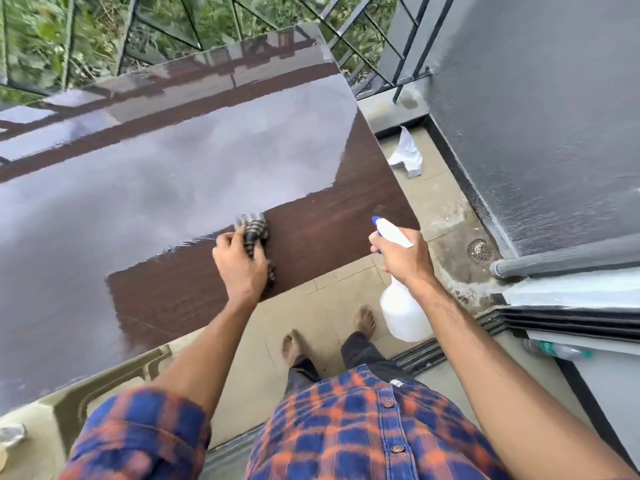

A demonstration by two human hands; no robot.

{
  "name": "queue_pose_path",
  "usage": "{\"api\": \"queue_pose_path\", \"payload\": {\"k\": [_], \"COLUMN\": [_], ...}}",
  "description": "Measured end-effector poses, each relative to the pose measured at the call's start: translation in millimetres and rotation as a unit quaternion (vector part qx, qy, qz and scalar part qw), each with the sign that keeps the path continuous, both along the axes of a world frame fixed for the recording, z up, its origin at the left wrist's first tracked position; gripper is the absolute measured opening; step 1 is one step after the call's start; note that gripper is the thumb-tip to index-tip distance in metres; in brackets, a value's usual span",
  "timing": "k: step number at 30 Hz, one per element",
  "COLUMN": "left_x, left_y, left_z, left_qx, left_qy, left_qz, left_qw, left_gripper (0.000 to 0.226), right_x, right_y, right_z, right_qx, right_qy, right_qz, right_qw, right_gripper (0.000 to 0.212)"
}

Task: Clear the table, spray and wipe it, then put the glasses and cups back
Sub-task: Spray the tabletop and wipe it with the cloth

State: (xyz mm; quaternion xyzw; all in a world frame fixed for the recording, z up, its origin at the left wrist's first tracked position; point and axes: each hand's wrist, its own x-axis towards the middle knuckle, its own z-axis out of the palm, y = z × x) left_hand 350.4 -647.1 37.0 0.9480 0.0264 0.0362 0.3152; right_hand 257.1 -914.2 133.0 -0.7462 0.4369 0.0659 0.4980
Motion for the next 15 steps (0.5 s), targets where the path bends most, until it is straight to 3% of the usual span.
{"api": "queue_pose_path", "payload": {"k": [5,9,12,15], "left_x": [-33,-67,-68,-38], "left_y": [-92,-172,-203,-211], "left_z": [-2,-3,7,21], "left_qx": [0.021,0.0,-0.036,-0.075], "left_qy": [0.001,0.005,0.009,-0.002], "left_qz": [-0.191,-0.351,-0.332,-0.206], "left_qw": [0.981,0.937,0.943,0.976], "left_gripper": [0.044,0.044,0.043,0.039], "right_x": [-13,-15,-11,-3], "right_y": [-45,-81,-105,-127], "right_z": [-12,-15,-13,-19], "right_qx": [-0.009,-0.03,-0.032,-0.03], "right_qy": [0.013,0.027,0.028,0.021], "right_qz": [-0.021,-0.012,-0.007,-0.009], "right_qw": [1.0,0.999,0.999,0.999], "right_gripper": [0.041,0.038,0.029,0.029]}}
